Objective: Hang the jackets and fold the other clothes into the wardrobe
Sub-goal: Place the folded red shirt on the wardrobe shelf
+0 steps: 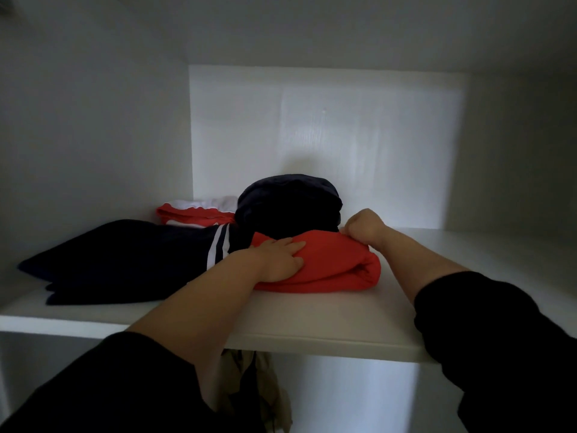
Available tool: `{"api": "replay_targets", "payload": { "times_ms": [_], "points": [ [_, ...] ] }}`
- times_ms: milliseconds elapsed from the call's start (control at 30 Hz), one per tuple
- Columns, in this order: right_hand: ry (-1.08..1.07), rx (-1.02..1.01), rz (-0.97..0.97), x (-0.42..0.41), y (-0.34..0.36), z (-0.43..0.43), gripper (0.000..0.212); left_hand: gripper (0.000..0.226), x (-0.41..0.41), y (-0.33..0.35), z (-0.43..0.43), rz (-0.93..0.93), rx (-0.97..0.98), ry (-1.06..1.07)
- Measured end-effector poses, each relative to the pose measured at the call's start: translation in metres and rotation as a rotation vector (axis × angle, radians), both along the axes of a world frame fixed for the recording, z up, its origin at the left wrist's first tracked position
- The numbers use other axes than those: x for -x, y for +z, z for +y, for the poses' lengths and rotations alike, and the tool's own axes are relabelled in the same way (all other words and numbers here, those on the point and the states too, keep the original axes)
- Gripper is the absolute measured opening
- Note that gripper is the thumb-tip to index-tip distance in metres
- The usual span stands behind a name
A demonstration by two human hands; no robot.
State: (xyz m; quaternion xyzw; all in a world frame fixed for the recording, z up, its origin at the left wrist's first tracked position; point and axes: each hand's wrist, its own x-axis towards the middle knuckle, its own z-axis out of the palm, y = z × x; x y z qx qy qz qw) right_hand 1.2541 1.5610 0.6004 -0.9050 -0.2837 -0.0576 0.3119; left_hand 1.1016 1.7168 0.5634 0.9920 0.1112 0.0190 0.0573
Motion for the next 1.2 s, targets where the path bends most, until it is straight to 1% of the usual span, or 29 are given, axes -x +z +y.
{"api": "replay_targets", "payload": {
  "times_ms": [33,67,100,167,200,267,333,400,433,500,600,667,733,800,867,967,1033,1133,1200],
  "points": [
    [-0.023,0.092,-0.096,0.002,-0.003,0.002,0.043,0.058,0.001,0.001,-0.001,0.007,0.002,0.002],
    [-0.034,0.186,-0.181,0.004,-0.006,0.006,0.045,0.058,0.003,0.002,-0.003,0.012,-0.004,0.004],
    [-0.040,0.244,-0.222,0.008,-0.006,0.007,0.043,0.058,0.004,0.002,-0.005,0.013,-0.016,0.006],
    [-0.036,0.245,-0.242,0.020,0.003,0.012,0.029,0.058,0.007,0.004,-0.010,0.024,-0.041,0.015],
    [0.006,0.241,-0.272,0.028,0.008,0.014,0.024,0.058,0.008,0.005,-0.011,0.033,-0.045,0.022],
    [0.127,0.260,-0.312,0.046,0.011,0.017,0.032,0.058,0.009,0.007,-0.014,0.048,-0.056,0.031],
    [0.196,0.388,-0.243,0.061,0.000,0.015,0.046,0.058,0.010,0.008,-0.014,0.055,-0.060,0.032],
    [0.186,0.530,-0.087,0.063,-0.012,0.010,0.055,0.059,0.010,0.007,-0.012,0.056,-0.058,0.035],
    [0.178,0.573,-0.031,0.061,-0.016,0.009,0.057,0.059,0.011,0.007,-0.011,0.062,-0.062,0.042],
    [0.164,0.610,-0.006,0.059,-0.014,0.016,0.058,0.059,0.010,0.007,-0.006,0.069,-0.087,0.061],
    [0.148,0.615,-0.010,0.060,-0.015,0.033,0.057,0.058,0.007,0.007,0.002,0.053,-0.121,0.086],
    [0.123,0.586,-0.018,0.059,-0.020,0.039,0.057,0.057,0.007,0.003,0.004,0.008,-0.128,0.083],
    [0.081,0.540,-0.080,0.063,-0.023,0.036,0.055,0.055,0.010,-0.003,0.005,-0.070,-0.108,0.072],
    [0.012,0.483,-0.182,0.070,-0.024,0.031,0.052,0.054,0.016,-0.005,0.004,-0.146,-0.060,0.068],
    [-0.025,0.454,-0.230,0.081,-0.024,0.024,0.050,0.054,0.023,-0.004,-0.001,-0.184,-0.058,0.046],
    [-0.002,0.531,-0.142,0.101,-0.023,0.005,0.050,0.055,0.032,-0.005,-0.012,-0.184,-0.033,0.003],
    [-0.011,0.535,-0.136,0.116,-0.024,-0.009,0.048,0.054,0.040,-0.007,-0.020,-0.168,0.003,-0.029],
    [-0.067,0.439,-0.183,0.140,-0.031,-0.029,0.048,0.052,0.055,-0.009,-0.032,-0.165,0.013,-0.067],
    [-0.155,0.363,-0.231,0.156,-0.034,-0.043,0.052,0.052,0.064,-0.007,-0.039,-0.199,-0.016,-0.071]
  ]
}}
